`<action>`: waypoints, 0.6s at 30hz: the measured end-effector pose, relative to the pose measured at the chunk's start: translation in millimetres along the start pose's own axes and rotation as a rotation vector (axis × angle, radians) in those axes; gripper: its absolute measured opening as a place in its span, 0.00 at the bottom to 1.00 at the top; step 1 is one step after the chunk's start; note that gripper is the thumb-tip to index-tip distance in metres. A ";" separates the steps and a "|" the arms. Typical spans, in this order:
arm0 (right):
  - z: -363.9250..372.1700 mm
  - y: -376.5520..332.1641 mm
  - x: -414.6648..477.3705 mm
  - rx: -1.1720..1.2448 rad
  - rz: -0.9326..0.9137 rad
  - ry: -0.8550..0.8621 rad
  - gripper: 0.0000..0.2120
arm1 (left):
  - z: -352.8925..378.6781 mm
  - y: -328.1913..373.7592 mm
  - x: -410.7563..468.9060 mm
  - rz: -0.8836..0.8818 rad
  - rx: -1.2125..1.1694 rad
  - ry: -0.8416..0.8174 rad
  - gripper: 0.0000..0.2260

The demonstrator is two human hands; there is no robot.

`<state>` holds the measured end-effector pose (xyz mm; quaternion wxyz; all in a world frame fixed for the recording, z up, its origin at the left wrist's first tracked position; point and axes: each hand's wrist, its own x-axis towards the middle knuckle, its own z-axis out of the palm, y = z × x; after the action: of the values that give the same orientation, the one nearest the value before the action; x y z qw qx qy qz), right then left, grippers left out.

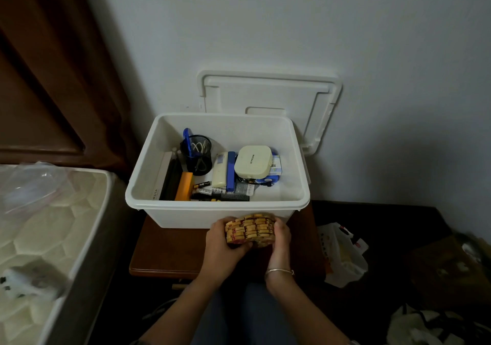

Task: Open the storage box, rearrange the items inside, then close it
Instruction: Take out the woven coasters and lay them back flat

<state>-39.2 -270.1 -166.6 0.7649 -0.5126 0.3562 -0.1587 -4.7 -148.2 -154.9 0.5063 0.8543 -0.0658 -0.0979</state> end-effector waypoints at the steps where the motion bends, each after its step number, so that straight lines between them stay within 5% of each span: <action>1: 2.9 0.3 0.3 -0.035 0.014 0.019 0.08 | -0.2 0.5 0.0 0.005 0.006 -0.007 0.30; 12: 10.4 -8.5 5.8 -0.192 0.076 0.144 0.19 | -3.1 4.0 5.8 0.028 -0.008 -0.021 0.21; 18: -1.7 -29.3 -2.8 -0.319 0.104 -0.031 0.24 | -10.4 14.8 -3.1 -0.064 0.010 -0.041 0.20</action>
<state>-38.8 -282.0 -139.7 0.6864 -0.6109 0.3911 -0.0524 -5.5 -145.7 -136.8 0.4972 0.8562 -0.0491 -0.1313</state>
